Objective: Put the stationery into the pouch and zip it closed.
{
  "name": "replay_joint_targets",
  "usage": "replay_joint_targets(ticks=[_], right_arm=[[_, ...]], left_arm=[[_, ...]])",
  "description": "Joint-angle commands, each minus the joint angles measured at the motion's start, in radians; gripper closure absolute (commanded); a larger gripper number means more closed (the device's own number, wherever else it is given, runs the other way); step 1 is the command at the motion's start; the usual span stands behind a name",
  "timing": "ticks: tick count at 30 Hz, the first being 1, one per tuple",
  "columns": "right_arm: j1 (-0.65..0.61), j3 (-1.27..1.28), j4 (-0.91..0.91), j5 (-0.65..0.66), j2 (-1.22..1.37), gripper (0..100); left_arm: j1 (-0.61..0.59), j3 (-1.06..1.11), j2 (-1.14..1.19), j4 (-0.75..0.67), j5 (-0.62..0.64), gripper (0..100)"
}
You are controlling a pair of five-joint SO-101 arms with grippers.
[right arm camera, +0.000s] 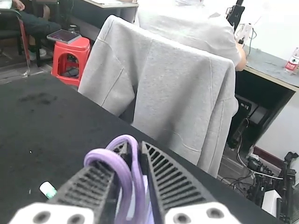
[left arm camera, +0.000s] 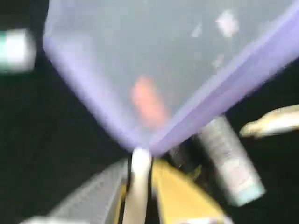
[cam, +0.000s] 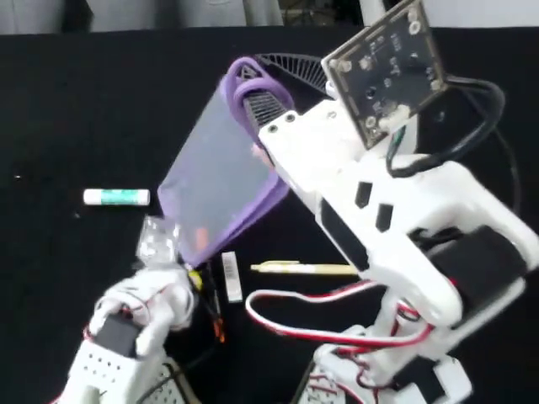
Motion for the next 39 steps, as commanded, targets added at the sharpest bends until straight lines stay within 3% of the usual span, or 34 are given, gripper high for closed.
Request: replay_joint_targets(ticks=[1,6,10,23,32,39], right_arm=[[0.014,-0.045,0.003,-0.008,-0.002,97.4],[0.014,-0.045,0.003,-0.008,-0.002,97.4],[0.014,-0.045,0.003,-0.008,-0.002,97.4],[-0.044,-0.035,0.008,-0.008,0.004,97.3],[-0.295,-0.045,0.11,0.112,-0.002,97.3],[-0.407,-0.113,0.163,0.118,-0.068,97.4]], left_arm=[[-0.24,-0.102,-0.006,-0.126,0.003,97],[-0.44,-0.176,-0.006,-0.41,0.003,97],[-0.515,-0.211,-0.006,-0.646,0.003,97],[-0.513,-0.259,-0.057,-1.436,0.023,97],[-0.492,-0.389,-0.058,-1.501,0.344,97],[-0.492,-0.348,-0.06,-1.499,0.361,97]])
